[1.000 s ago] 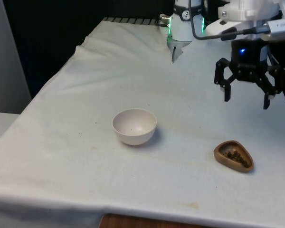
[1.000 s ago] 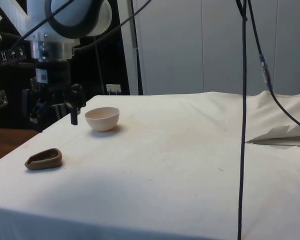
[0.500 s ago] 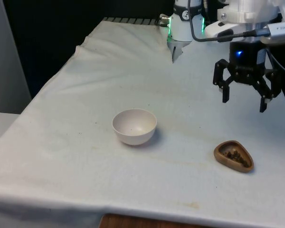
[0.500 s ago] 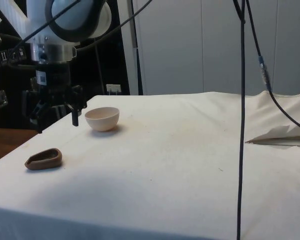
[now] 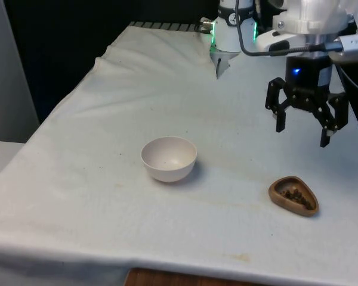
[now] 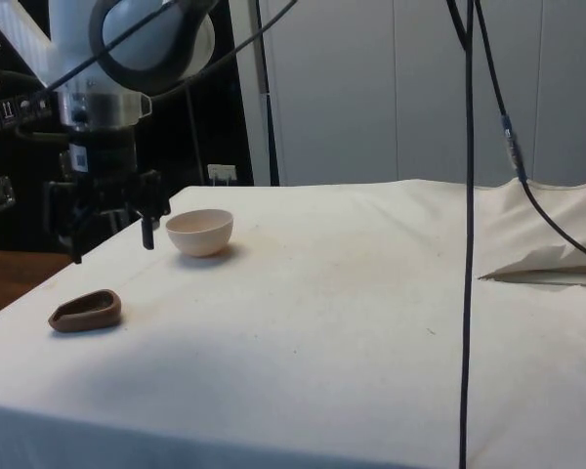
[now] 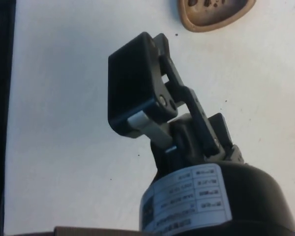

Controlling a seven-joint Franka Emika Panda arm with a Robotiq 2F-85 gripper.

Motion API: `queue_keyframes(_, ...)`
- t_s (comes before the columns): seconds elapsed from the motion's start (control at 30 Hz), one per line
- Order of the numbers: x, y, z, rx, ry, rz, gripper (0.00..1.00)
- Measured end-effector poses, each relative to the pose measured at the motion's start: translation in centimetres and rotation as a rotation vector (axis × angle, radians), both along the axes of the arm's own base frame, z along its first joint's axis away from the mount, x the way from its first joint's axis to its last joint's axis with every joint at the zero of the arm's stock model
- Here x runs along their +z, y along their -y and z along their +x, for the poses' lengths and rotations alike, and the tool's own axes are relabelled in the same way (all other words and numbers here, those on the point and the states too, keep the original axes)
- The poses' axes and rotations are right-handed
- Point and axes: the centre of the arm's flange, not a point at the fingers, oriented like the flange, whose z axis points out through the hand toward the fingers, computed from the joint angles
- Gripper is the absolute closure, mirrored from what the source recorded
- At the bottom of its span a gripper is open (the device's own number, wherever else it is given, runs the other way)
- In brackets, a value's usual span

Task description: Pour the coffee beans from the cup into the bowl.

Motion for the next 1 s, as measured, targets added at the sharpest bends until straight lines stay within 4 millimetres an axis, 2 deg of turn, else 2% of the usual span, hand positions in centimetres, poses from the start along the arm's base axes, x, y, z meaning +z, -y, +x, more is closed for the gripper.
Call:
queue_keyframes(0.47,-2.1,0.2,1.0,-0.058,-0.003,-0.033,0.0)
queue_keyframes(1.0,-4.3,0.5,0.9,-0.1,0.015,-0.109,0.0)
